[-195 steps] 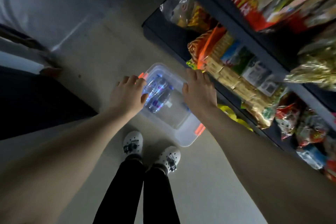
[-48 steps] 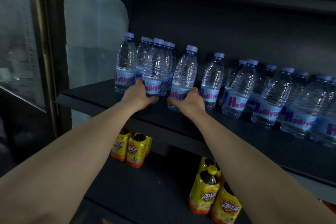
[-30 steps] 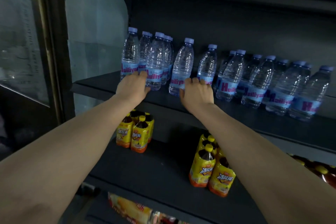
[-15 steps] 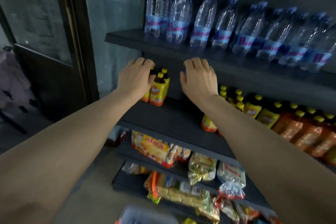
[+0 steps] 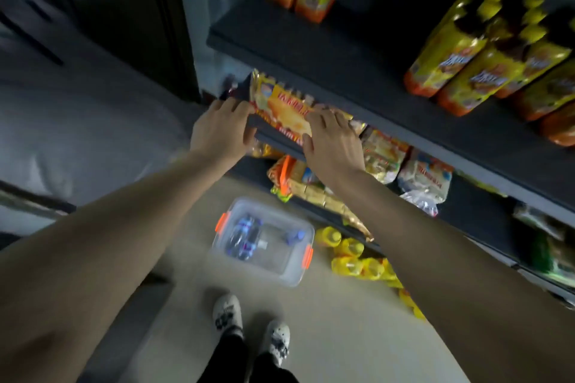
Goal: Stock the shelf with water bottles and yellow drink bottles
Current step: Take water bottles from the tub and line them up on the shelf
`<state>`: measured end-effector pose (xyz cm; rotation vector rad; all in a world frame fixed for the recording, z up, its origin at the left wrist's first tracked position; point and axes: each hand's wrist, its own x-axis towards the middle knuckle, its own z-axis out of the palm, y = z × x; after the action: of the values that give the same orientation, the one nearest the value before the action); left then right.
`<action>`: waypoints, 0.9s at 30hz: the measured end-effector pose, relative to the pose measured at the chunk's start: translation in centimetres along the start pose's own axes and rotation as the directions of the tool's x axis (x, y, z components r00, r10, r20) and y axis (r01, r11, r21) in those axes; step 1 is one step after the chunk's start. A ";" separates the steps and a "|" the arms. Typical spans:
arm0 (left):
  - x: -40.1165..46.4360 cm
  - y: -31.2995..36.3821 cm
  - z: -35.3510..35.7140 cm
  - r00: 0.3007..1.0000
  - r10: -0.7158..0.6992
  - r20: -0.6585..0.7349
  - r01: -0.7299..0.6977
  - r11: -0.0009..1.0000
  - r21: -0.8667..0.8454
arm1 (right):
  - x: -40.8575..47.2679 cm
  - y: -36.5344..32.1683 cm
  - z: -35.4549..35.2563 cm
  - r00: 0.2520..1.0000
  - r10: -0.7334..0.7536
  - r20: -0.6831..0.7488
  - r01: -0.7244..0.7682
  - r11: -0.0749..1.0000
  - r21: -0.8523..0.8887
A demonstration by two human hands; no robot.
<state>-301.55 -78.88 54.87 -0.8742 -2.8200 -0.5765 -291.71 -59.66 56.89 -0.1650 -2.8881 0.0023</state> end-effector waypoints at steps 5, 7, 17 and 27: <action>-5.8 -3.3 10.0 0.982 -0.119 0.149 0.126 0.991 -0.041 | -4.4 -0.3 9.6 0.994 -0.022 0.107 0.016 0.999 0.050; -8.1 -4.6 14.1 0.971 -0.150 0.186 0.157 0.987 -0.020 | -5.9 -0.3 13.9 0.988 -0.018 0.156 0.008 0.998 0.061; -19.3 -10.7 34.7 0.899 -0.212 0.383 0.201 0.977 0.068 | -13.6 -0.3 36.5 0.903 -0.002 0.429 -0.051 0.992 0.112; -26.3 -16.3 52.6 0.856 -0.193 0.479 0.181 0.981 0.072 | -18.2 -1.4 57.2 0.771 0.047 0.635 -0.120 0.990 0.073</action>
<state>-289.93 -83.98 -4.80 -0.8412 -3.3894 -0.3825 -288.37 -62.39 -2.97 -0.3302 -3.5434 0.2899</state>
